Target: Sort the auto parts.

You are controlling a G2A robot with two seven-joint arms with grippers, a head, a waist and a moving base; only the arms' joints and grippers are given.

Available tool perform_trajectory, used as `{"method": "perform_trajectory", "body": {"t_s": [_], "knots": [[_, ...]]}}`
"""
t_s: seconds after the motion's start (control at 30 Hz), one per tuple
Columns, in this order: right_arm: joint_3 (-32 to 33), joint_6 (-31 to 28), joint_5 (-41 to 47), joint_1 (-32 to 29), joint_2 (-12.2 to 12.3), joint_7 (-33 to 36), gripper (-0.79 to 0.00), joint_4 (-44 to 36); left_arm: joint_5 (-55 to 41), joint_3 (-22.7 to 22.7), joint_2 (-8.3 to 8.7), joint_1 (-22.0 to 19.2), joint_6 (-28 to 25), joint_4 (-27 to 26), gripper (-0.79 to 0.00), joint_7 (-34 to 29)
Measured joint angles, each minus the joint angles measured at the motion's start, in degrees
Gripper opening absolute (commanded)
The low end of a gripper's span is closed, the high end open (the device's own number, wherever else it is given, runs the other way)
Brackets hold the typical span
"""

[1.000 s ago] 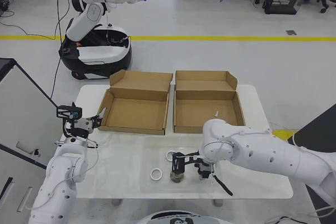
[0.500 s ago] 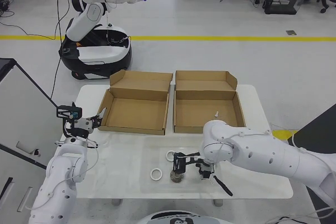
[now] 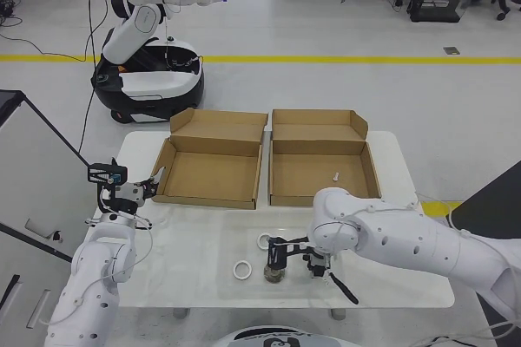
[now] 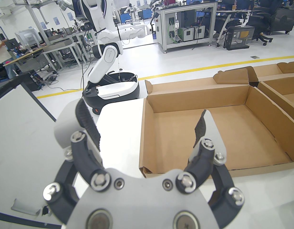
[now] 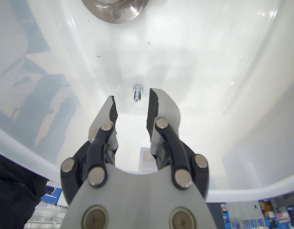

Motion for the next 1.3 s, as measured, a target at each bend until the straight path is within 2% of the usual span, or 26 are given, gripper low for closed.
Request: {"method": "perform_trajectory", "body": {"t_s": [0.4,0.67,0.97,1.07,1.17,1.3], "knots": [[0.0,0.0,-0.41,-0.17,-1.01,0.0,-0.493,1.7,0.0,0.0,0.0,0.0,0.0,0.0,0.0,0.0],[0.0,-0.01,-0.29,0.05,-1.49,0.0,-0.588,2.48,0.0,0.0,0.0,0.0,0.0,0.0,0.0,0.0],[0.0,-0.01,0.07,0.0,-1.64,0.0,-0.597,3.05,0.0,0.0,0.0,0.0,0.0,0.0,0.0,0.0],[0.0,-0.01,0.21,-0.09,-1.61,0.0,-0.64,2.9,0.0,0.0,0.0,0.0,0.0,0.0,0.0,0.0],[0.0,-0.01,0.19,-0.23,-1.59,0.0,-0.73,2.75,0.0,0.0,0.0,0.0,0.0,0.0,0.0,0.0],[0.0,-0.01,0.13,-0.42,-1.6,0.0,-0.785,2.8,0.0,0.0,0.0,0.0,0.0,0.0,0.0,0.0]]}}
